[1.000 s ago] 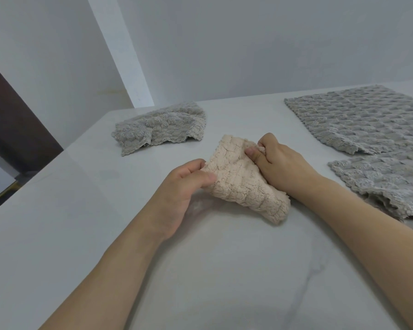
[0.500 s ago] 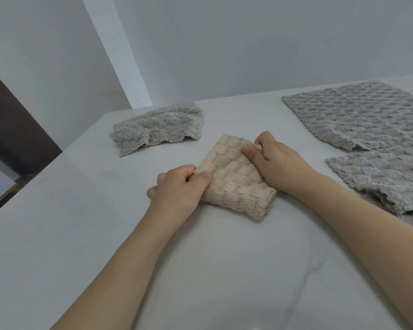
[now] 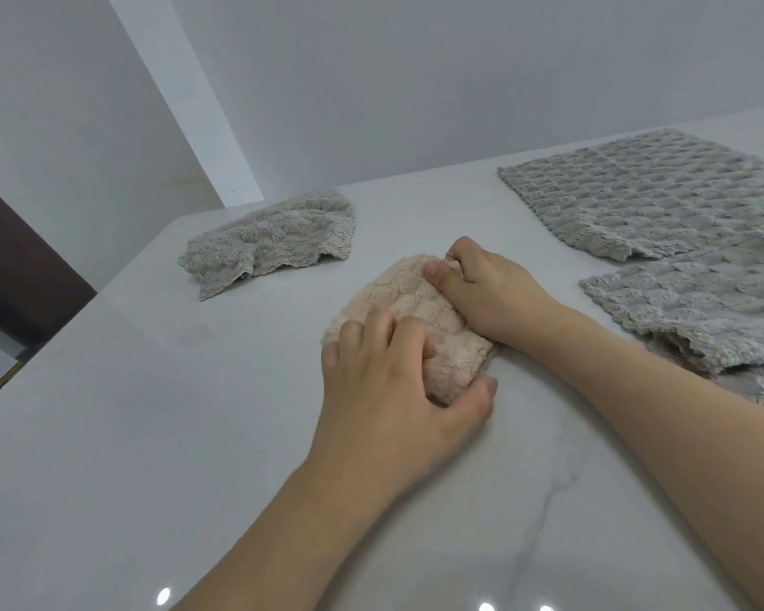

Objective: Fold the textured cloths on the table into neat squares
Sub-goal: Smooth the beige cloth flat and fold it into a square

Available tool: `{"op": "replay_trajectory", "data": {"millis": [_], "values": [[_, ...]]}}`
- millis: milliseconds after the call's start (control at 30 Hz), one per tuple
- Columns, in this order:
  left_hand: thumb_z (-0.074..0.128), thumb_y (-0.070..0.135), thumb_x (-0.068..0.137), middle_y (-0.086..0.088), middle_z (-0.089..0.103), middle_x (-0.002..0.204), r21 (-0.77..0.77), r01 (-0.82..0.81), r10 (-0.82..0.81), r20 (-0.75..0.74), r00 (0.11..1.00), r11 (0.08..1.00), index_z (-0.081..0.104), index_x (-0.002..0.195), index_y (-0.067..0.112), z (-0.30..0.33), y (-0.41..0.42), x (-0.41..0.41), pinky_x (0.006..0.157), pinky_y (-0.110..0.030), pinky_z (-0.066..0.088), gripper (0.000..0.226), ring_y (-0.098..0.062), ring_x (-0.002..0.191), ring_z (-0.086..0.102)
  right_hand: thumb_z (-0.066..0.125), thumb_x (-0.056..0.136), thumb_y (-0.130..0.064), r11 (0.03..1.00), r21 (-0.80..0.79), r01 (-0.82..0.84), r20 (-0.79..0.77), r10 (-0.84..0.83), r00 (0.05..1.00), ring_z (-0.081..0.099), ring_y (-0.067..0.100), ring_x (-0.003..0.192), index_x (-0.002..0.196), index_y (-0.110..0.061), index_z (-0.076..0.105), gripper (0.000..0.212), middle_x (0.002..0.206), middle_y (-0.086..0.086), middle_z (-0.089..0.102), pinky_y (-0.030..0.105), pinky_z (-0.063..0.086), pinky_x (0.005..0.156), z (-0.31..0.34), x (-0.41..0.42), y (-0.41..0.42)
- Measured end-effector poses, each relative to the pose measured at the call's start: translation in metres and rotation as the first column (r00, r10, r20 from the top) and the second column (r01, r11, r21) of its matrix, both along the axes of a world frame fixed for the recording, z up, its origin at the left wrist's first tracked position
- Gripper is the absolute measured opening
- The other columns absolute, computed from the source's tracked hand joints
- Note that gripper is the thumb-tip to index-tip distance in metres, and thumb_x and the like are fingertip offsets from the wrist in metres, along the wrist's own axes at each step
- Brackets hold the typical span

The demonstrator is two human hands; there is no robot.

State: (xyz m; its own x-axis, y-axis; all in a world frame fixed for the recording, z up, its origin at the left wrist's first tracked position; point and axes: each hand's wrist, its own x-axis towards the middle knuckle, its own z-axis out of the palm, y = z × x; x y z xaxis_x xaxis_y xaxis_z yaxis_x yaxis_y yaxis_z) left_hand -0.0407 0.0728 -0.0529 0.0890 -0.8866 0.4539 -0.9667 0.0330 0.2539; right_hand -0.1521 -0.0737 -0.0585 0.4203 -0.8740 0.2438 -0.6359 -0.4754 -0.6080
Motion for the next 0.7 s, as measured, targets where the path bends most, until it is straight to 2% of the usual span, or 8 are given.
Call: {"op": "replay_trajectory", "data": {"millis": [100,200,267,433,533,633,700], "values": [[0.05,0.068,0.069,0.008,0.044,0.09,-0.044,-0.086,0.09,0.094,0.991,0.995,0.043,0.083,0.028,-0.005,-0.007,0.0,0.076,-0.037,0.031,0.043,-0.02,0.087,0.04,0.032,0.098,-0.056,1.0,0.008,-0.004,0.009,0.004,1.0,0.055,0.026,0.089,0.103,-0.014,0.045,0.044,0.083,-0.002,0.057,0.034,0.037,0.074,0.003,0.001,0.002],[0.047,0.045,0.068,0.003,0.048,0.087,-0.075,-0.087,0.098,0.152,0.983,0.993,0.047,0.082,0.021,-0.003,-0.009,0.001,0.07,-0.038,0.035,0.028,-0.025,0.082,0.045,0.029,0.1,-0.053,1.0,0.001,0.002,0.014,-0.002,1.0,0.055,0.027,0.087,0.102,-0.012,0.043,0.044,0.075,-0.005,0.051,0.035,0.036,0.071,0.004,0.002,0.005],[0.043,0.037,0.067,0.0,0.05,0.085,-0.051,-0.076,0.084,0.17,0.982,0.996,0.048,0.085,0.018,-0.001,-0.011,-0.002,0.065,-0.039,0.039,0.026,-0.027,0.077,0.047,0.027,0.102,-0.049,0.999,-0.045,0.015,-0.006,-0.015,1.0,0.057,0.031,0.085,0.1,-0.011,0.039,0.04,0.073,-0.003,0.05,0.036,0.034,0.068,0.004,0.003,0.008],[0.048,0.035,0.073,0.001,0.049,0.09,0.028,-0.092,0.087,0.16,0.983,0.995,0.048,0.094,0.019,0.002,-0.016,0.003,0.053,-0.031,0.036,0.027,-0.025,0.072,0.052,0.028,0.103,-0.04,0.985,-0.126,0.118,-0.094,-0.13,0.987,0.061,0.038,0.09,0.111,-0.007,0.036,0.035,0.093,0.015,0.065,0.041,0.038,0.072,0.005,0.004,0.01],[0.053,0.028,0.08,0.0,0.043,0.1,0.103,-0.101,0.084,0.16,0.984,0.99,0.043,0.104,0.018,0.004,-0.015,0.004,0.057,-0.034,0.038,0.028,-0.026,0.079,0.052,0.033,0.102,-0.033,0.967,-0.147,0.206,-0.147,-0.228,0.963,0.062,0.038,0.094,0.123,-0.003,0.032,0.037,0.103,0.018,0.066,0.041,0.039,0.075,0.004,0.005,0.008],[0.047,0.027,0.086,0.002,0.033,0.104,0.183,-0.112,0.081,0.171,0.982,0.977,0.037,0.11,0.021,0.008,-0.016,0.003,0.065,-0.036,0.041,0.026,-0.026,0.084,0.049,0.035,0.101,-0.029,0.965,-0.141,0.222,-0.172,-0.244,0.954,0.063,0.037,0.093,0.124,-0.003,0.031,0.035,0.102,0.018,0.066,0.041,0.038,0.074,0.003,0.007,0.007],[0.041,0.032,0.087,0.002,0.034,0.107,0.23,-0.115,0.074,0.178,0.981,0.966,0.038,0.111,0.023,0.009,-0.015,0.006,0.073,-0.037,0.044,0.026,-0.025,0.09,0.048,0.036,0.101,-0.028,0.964,-0.151,0.218,-0.173,-0.243,0.955,0.063,0.037,0.091,0.122,-0.003,0.032,0.032,0.1,0.018,0.066,0.04,0.037,0.072,0.002,0.008,0.007]]}}
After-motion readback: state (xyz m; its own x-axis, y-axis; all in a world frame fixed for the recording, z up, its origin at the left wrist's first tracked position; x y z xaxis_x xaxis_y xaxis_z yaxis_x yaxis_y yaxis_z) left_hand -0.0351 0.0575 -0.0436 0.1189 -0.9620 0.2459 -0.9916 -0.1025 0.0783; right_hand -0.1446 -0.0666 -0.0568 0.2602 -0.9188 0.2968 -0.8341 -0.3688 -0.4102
